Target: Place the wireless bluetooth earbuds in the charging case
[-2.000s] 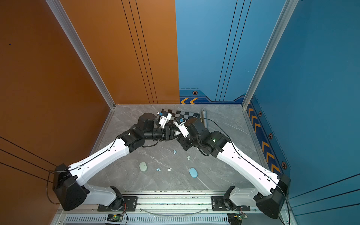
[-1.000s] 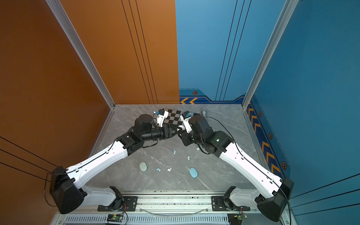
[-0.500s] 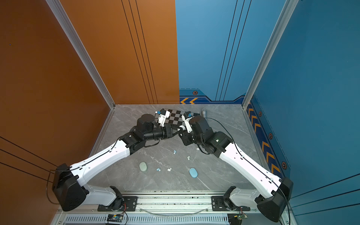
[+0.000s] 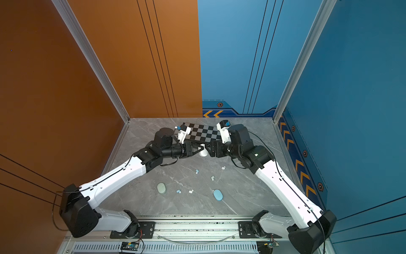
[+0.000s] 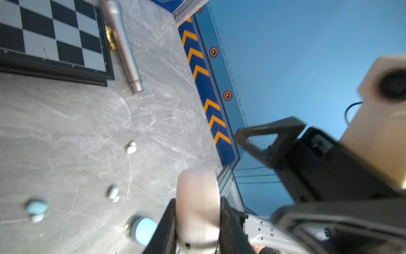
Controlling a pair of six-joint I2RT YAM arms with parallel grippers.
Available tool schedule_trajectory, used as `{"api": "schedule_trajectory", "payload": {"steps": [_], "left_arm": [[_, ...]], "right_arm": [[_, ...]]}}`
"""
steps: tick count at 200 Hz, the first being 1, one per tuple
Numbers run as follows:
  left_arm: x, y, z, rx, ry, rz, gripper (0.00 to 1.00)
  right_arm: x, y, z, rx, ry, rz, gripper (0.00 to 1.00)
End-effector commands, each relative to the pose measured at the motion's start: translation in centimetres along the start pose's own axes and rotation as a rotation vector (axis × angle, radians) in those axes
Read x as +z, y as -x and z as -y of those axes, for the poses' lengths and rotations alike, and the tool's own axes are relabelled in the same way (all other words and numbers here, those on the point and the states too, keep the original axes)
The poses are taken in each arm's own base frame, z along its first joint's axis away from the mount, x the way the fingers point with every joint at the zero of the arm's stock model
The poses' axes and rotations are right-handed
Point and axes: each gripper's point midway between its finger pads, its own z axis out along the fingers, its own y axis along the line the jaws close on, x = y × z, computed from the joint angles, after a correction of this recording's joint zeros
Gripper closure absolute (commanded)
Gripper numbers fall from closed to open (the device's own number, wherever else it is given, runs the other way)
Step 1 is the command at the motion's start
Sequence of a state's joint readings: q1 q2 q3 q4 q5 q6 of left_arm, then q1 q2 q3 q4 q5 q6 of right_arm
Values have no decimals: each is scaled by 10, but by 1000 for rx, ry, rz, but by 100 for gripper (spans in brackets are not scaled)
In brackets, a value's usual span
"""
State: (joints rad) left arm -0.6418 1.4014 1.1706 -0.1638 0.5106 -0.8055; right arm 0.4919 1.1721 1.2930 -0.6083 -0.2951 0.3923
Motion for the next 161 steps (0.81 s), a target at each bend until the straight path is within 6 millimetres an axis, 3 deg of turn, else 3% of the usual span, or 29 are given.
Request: {"api": "schedule_trajectory", "payload": {"steps": [1,32,61,85,112,161], "left_arm": [[-3,-15,-8,54,42,-113,97],[29,-43,-7,122,19,-242,97],[81,-90,-3,208,-18,-414,99],[124,-126,6,283,-64,-530,99],[160,-155,11,316,-92,-640,96],[203,-164,-8,284,-73,-711,93]], "right_arm": [[-28,14,8,122,1,42,18],[-39,-2,66,299,-237,39,18],[-43,-33,119,458,-435,-9,18],[-49,-56,152,594,-542,-26,18],[-60,-80,181,709,-659,-22,18],[-69,-115,208,875,-744,-24,19]]}}
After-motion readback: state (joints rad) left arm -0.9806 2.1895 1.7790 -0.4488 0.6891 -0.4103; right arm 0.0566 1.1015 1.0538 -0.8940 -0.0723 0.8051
